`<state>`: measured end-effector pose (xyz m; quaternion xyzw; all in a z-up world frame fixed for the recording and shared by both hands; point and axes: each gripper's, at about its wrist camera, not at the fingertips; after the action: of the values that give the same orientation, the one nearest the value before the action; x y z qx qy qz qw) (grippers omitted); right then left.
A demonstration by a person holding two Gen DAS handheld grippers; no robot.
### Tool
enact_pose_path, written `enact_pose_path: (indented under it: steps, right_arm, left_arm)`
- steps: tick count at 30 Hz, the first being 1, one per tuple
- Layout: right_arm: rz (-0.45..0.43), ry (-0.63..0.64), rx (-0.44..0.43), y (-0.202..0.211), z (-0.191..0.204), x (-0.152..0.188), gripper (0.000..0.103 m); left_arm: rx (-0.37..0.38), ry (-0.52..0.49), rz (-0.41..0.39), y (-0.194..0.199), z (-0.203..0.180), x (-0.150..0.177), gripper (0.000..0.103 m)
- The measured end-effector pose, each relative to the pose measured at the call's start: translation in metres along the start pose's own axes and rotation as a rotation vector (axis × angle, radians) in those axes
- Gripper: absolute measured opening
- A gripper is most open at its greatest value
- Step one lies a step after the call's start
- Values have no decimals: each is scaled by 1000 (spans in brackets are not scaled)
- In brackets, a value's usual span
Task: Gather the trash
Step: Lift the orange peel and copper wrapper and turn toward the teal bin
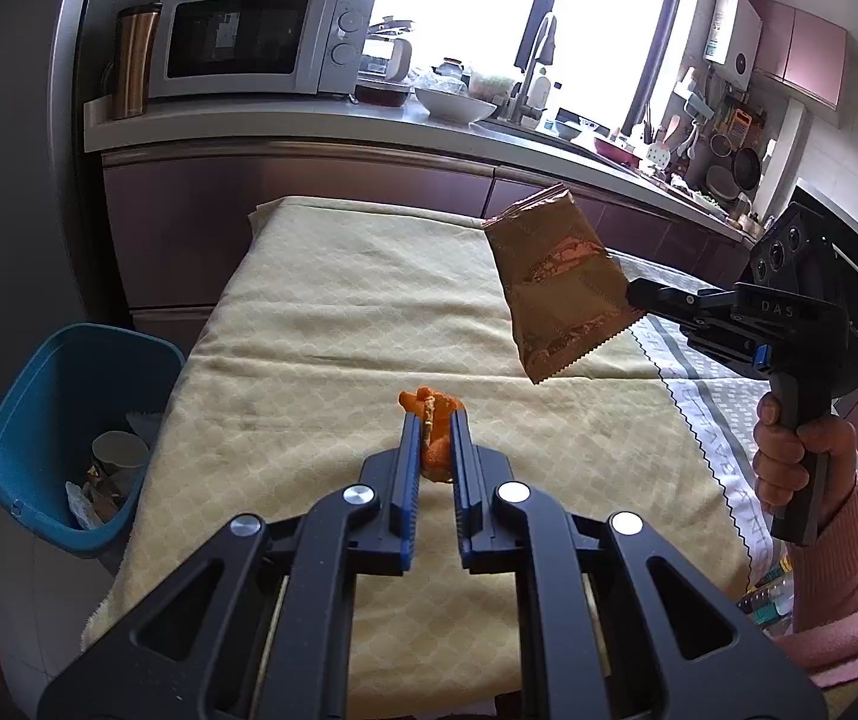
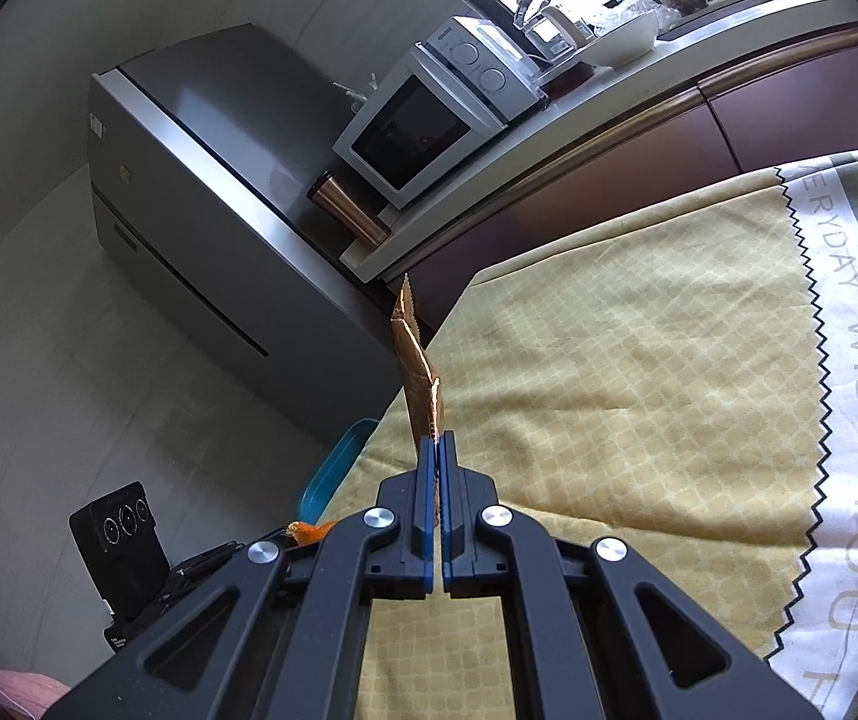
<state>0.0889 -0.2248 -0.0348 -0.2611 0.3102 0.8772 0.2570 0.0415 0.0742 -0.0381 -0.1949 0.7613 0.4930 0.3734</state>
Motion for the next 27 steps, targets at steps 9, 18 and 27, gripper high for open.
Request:
enact_pose_path:
  steps: [9, 18, 27]
  right_arm:
    - [18, 1, -36, -16, 9, 1, 1]
    - [43, 13, -68, -36, 19, 2, 1]
    - [75, 27, -99, -55, 29, 3, 1]
  left_arm:
    - [-21, 14, -19, 11, 9, -1, 10]
    - [-53, 31, -41, 23, 21, -2, 10]
    - [-85, 55, -65, 37, 34, -3, 10]
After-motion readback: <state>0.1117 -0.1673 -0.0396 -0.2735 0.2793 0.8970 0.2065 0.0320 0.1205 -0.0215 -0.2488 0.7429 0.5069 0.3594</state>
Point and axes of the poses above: each gripper's, at about its wrist camera, not at the fingertips, and y roughly against the way its jaws point, z to its left, x to its underside
